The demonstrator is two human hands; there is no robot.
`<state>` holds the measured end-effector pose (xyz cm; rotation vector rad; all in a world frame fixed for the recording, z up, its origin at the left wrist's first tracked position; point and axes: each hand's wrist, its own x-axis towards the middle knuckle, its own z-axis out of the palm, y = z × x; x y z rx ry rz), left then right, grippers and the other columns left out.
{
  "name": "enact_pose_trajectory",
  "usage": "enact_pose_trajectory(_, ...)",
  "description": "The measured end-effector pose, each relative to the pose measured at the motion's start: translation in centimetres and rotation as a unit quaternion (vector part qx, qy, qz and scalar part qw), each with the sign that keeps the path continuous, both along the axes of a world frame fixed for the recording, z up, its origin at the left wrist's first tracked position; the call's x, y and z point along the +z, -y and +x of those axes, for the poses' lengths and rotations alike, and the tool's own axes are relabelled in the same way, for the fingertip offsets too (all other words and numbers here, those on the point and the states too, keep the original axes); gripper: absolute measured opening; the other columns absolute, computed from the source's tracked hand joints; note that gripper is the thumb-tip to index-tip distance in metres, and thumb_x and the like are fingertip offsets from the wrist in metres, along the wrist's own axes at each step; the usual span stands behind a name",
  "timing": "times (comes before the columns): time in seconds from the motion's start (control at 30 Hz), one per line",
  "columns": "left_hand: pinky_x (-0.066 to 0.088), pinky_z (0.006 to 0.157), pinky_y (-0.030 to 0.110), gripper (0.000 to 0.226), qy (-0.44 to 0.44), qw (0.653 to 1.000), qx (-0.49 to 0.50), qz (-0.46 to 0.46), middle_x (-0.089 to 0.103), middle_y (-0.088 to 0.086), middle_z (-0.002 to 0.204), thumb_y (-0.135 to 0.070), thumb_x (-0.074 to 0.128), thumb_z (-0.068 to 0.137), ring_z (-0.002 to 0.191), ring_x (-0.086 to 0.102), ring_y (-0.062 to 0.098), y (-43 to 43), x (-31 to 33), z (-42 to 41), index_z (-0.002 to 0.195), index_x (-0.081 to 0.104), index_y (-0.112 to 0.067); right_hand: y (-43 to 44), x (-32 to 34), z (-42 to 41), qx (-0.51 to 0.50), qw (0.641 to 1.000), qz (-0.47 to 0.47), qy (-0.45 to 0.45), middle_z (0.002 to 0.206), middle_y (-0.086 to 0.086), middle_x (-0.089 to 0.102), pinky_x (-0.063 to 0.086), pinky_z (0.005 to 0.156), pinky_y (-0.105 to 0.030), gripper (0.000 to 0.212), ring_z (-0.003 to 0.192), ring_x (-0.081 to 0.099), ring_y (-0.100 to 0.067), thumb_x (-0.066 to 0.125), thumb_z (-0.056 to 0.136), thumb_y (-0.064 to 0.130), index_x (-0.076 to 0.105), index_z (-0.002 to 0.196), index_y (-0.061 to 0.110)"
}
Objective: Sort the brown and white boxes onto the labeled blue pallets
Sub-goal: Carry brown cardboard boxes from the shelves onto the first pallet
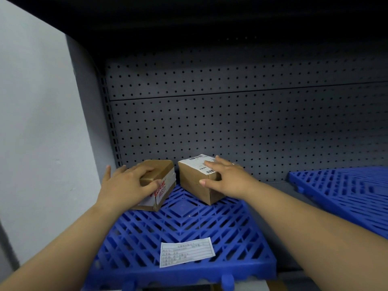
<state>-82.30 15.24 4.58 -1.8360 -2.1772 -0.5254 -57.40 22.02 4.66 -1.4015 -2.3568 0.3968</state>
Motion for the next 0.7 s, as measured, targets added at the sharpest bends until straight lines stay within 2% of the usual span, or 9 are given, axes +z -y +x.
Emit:
enact_pose_trajectory(0.1,-0.001,0.113,0.053,0.079,-0.010,1.000,0.002,-0.011,0.018,-0.006,0.155,-0.084,0.023,0.069,0.143,0.012,0.026,0.4,0.3,0.3,0.140,0.020,-0.049,0.1,0.3,0.3,-0.005,1.000,-0.024,-0.002,0.158,0.009,-0.008,0.000,0.118,-0.047,0.085,0.145,-0.010,-0.028,0.048,0.073,0.074,0.009,0.144,0.049)
enact_pose_trajectory(0.2,-0.002,0.114,0.052,0.098,-0.015,1.000,0.004,0.007,0.008,-0.005,0.157,-0.089,0.006,0.057,0.144,0.003,0.025,1.5,1.2,1.4,0.144,0.012,-0.043,1.6,1.2,1.2,-0.020,0.999,-0.026,-0.044,0.157,0.014,-0.010,0.004,0.117,-0.048,0.087,0.144,-0.014,-0.029,0.050,0.073,0.073,0.003,0.143,0.051)
enact_pose_trajectory(0.3,0.001,0.115,0.049,0.094,-0.027,1.000,-0.003,0.010,0.009,-0.004,0.156,-0.086,0.009,0.066,0.144,0.007,0.021,3.5,3.0,3.7,0.146,0.012,-0.036,3.9,2.2,2.9,-0.021,0.998,0.013,-0.057,0.158,0.013,-0.006,0.005,0.116,-0.043,0.081,0.145,-0.010,-0.024,0.046,0.078,0.070,0.006,0.145,0.047)
enact_pose_trajectory(0.4,0.005,0.115,0.046,0.089,-0.038,0.998,-0.034,0.034,0.013,-0.005,0.155,-0.076,0.012,0.066,0.143,0.014,0.019,5.9,4.2,7.1,0.145,0.015,-0.035,6.3,2.9,5.9,-0.032,0.998,0.049,-0.031,0.159,0.010,0.001,0.004,0.118,-0.039,0.075,0.146,-0.006,-0.019,0.039,0.083,0.067,0.009,0.147,0.041)
enact_pose_trajectory(0.5,0.012,0.113,0.048,0.097,-0.047,0.993,-0.078,0.071,0.023,-0.006,0.152,-0.086,0.000,0.063,0.140,0.023,0.019,7.9,4.2,11.0,0.143,0.024,-0.036,9.0,3.1,9.9,-0.055,0.995,0.085,-0.021,0.158,0.011,0.005,0.001,0.119,-0.040,0.071,0.145,-0.004,-0.014,0.034,0.086,0.066,0.009,0.147,0.040)
enact_pose_trajectory(0.57,0.013,0.112,0.049,0.101,-0.064,0.991,-0.084,0.078,0.027,-0.005,0.151,-0.086,-0.006,0.061,0.139,0.027,0.020,8.4,3.9,13.5,0.142,0.025,-0.036,10.7,3.0,12.6,-0.064,0.993,0.100,-0.013,0.158,0.014,0.003,-0.005,0.118,-0.040,0.070,0.145,-0.007,-0.011,0.032,0.086,0.067,0.008,0.146,0.042)
enact_pose_trajectory(0.7,0.016,0.109,0.054,0.097,-0.090,0.985,-0.120,0.080,0.030,0.000,0.150,-0.083,-0.004,0.069,0.137,0.031,0.025,8.2,3.1,21.2,0.143,0.029,-0.030,14.1,2.7,20.3,-0.125,0.987,0.100,0.013,0.157,0.017,-0.004,-0.011,0.116,-0.043,0.071,0.143,-0.014,-0.008,0.027,0.082,0.072,0.003,0.144,0.048)
